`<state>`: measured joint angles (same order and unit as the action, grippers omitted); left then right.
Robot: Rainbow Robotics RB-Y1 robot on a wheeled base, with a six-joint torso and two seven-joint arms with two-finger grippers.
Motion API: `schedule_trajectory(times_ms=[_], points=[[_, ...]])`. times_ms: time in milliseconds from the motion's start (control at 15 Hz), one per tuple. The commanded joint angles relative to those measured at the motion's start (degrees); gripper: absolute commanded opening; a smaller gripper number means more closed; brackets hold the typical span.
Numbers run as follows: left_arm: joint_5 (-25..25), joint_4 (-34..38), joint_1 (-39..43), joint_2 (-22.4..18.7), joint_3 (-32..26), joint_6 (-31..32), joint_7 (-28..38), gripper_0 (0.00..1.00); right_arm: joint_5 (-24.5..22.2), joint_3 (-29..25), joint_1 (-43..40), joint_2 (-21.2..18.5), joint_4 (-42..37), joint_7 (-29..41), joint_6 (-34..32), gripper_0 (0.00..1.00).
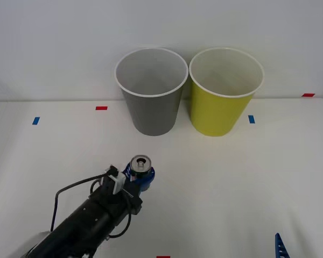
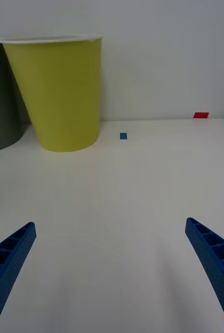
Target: Put cans in the gray bin and PET bottles in the light green bin.
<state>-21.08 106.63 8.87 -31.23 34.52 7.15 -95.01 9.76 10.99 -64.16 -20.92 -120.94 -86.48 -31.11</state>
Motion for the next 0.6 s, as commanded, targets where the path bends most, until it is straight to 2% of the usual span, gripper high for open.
schedule_trajectory(times_ms=[67,267,533,600], points=[[-0.37,12.81,1.32,-2.35,-6.13,-16.11,0.26,0.0,0.0,0.0,0.0,0.0,0.0,0.0,0.0,1.0],[-0.37,22.83,1.32,-2.79,-11.58,-31.06,0.7,0.0,0.0,0.0,0.0,0.0,0.0,0.0,0.0,1.0],[-0.8,30.48,0.53,-1.29,-18.0,-43.71,0.35,0.0,0.0,0.0,0.0,0.0,0.0,0.0,0.0,1.0],[-1.07,33.03,-0.61,-0.94,-20.02,-48.81,0.26,0.0,0.0,0.0,0.0,0.0,0.0,0.0,0.0,1.0]])
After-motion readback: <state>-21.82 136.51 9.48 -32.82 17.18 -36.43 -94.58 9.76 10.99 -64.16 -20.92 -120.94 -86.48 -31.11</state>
